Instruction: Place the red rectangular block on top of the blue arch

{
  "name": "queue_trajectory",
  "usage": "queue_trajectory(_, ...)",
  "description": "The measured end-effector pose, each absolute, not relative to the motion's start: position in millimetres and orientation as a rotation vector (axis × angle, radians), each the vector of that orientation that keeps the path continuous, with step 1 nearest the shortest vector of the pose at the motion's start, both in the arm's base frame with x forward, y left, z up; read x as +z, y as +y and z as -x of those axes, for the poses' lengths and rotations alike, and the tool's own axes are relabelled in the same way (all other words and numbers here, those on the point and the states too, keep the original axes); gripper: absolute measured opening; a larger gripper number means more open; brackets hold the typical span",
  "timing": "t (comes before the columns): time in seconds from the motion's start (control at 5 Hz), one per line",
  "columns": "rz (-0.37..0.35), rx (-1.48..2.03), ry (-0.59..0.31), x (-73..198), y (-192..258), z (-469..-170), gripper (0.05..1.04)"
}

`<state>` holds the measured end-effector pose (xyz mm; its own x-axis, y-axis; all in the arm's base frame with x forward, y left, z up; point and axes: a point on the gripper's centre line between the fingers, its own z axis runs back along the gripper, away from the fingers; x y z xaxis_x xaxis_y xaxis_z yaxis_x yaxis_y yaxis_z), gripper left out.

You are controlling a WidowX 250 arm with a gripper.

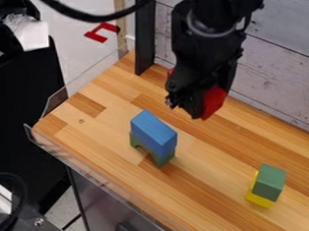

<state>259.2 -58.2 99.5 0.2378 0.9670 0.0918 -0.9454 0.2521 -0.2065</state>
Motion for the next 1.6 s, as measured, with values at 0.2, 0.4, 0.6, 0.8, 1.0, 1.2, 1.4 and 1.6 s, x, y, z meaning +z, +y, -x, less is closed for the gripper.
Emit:
queue_trajectory(0.2, 0.112, 1.343, -0.180, 90, -52, -253, 0.595)
queue_trajectory(0.4, 0.125, 1.374, -0.135, 72, -37, -251, 0.595)
queue_trajectory(0.6, 0.145, 1.404, -0.097, 58, -22, -252, 0.595)
queue_trajectory(0.8, 0.160, 1.423, -0.081, 54, -14, -254, 0.595)
queue_trajectory(1.0, 0.153, 1.435, -0.076, 52, -8, -254, 0.595)
queue_trajectory(1.2, 0.139, 1.437, -0.058, 47, -6, -253, 0.595)
queue_trajectory(1.4, 0.136, 1.443, -0.055, 46, -4, -254, 0.595)
queue_trajectory(1.6, 0.124, 1.443, -0.035, 39, -4, -253, 0.595)
